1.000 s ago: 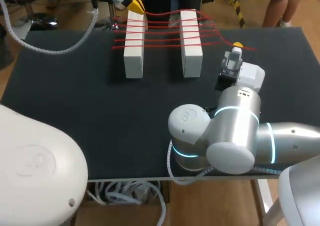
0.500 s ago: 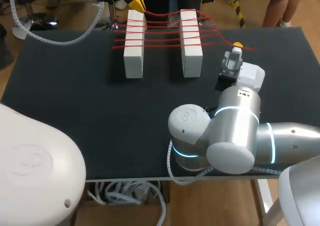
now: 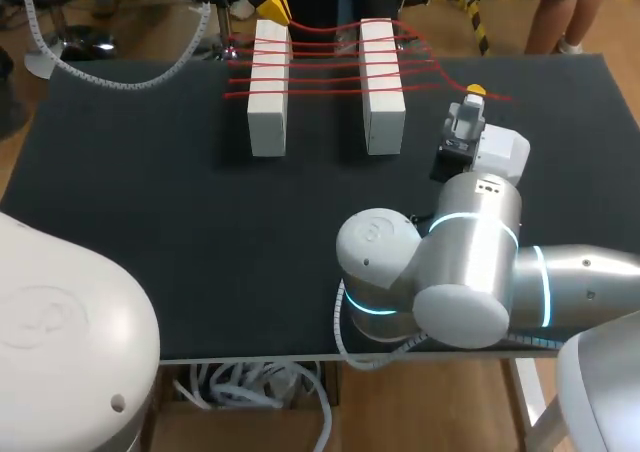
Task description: Grab the tape and strap the tape.
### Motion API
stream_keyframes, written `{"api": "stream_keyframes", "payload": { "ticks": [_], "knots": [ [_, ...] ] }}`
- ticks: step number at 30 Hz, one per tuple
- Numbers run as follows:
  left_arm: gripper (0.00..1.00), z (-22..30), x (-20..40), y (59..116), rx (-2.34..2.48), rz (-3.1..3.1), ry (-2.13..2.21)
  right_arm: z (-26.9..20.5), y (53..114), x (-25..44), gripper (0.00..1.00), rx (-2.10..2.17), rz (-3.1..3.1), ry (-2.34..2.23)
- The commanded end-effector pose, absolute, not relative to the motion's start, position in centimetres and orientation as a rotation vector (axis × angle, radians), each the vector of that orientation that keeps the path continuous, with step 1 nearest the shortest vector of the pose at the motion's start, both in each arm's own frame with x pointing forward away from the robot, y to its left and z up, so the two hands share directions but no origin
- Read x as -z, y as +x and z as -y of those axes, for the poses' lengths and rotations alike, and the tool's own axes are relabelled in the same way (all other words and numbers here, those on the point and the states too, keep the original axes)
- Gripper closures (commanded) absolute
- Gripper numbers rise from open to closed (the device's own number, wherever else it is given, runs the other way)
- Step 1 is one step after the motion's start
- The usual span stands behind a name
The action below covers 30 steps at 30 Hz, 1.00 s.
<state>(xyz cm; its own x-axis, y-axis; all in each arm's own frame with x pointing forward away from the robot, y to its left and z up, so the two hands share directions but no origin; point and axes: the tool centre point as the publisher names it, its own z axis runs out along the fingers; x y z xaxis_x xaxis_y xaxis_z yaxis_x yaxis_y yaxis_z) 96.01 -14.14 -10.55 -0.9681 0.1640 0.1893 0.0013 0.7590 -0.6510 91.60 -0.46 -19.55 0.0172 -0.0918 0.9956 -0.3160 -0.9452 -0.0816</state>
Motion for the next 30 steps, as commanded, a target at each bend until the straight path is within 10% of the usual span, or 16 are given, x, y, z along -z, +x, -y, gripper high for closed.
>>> {"api": "stream_keyframes", "payload": {
  "ticks": [1, 30],
  "knots": [
    [1.00, 14.2, 10.5, 96.1, -1.003, 2.721, -0.130, 0.5, 91.7, 19.4, 1.00, -2.047, 0.428, 2.120],
    [1.00, 14.2, 10.5, 96.1, -1.003, 2.721, -0.130, 2.5, 92.3, 15.4, 1.00, -1.674, -0.347, 1.783]
  ]
}}
